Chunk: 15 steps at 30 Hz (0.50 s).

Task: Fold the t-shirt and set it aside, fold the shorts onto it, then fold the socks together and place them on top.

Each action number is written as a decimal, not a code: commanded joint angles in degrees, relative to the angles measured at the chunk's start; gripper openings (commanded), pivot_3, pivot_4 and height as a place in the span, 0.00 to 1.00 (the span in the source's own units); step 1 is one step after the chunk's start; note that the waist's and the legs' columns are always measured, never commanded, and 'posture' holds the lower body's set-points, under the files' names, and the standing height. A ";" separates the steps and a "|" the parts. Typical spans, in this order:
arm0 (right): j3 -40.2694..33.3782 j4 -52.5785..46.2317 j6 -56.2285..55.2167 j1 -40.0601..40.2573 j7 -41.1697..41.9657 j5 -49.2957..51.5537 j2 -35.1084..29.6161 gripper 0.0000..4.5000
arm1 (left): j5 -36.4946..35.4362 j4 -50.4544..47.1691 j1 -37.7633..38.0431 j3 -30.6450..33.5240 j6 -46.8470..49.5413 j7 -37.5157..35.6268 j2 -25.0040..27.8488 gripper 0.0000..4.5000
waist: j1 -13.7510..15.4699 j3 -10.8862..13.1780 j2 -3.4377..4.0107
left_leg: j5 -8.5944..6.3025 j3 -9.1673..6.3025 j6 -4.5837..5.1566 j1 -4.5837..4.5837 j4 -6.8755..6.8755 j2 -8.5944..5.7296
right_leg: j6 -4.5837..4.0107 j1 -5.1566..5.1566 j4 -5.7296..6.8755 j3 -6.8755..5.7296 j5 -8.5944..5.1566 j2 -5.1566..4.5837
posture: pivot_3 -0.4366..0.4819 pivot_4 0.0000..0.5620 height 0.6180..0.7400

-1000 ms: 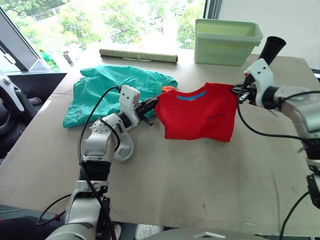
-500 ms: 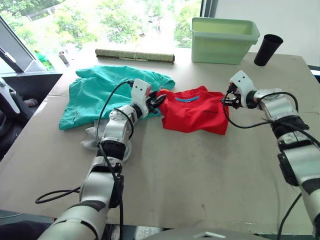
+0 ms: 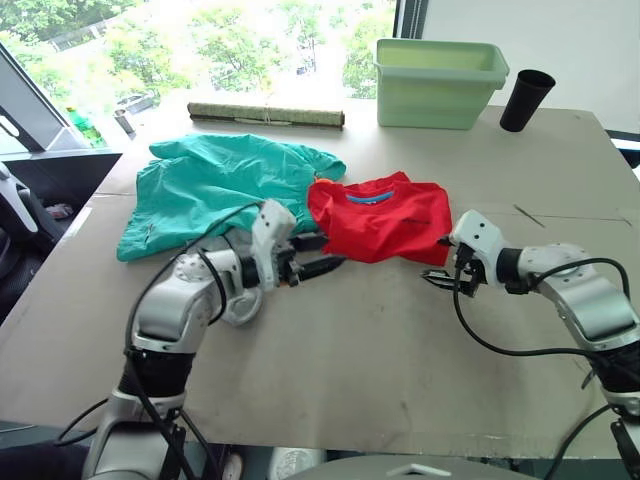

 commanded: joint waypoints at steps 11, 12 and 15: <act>1.95 9.54 0.24 -3.42 -2.13 -6.68 0.69 0.01 | 9.03 7.43 -4.57 -4.58 -3.66 10.53 -8.05 0.22 | 0.51 -0.06 -0.11 | 0.00 0.00 0.02 -0.02 0.01 -0.02 | 0.00 0.01 -0.03 0.01 0.00 0.04 | 0.48 0.27 1.00; 0.56 7.74 1.88 -2.30 -2.10 -6.00 -0.43 0.00 | 9.00 8.65 -5.74 -4.78 -4.02 9.66 -8.30 0.14 | 0.92 -0.07 -0.11 | -0.01 0.00 0.02 -0.03 0.02 -0.02 | 0.00 0.01 -0.04 0.01 0.00 0.03 | 0.48 0.27 1.00; -4.91 -0.70 8.21 2.69 -2.39 -3.86 -4.70 0.00 | 9.76 12.58 -9.44 -7.18 -5.91 5.26 -8.11 0.01 | 1.99 -0.06 -0.11 | -0.08 -0.03 0.13 -0.13 0.09 -0.06 | 0.00 0.01 -0.09 -0.08 0.00 -0.05 | 0.48 0.27 1.00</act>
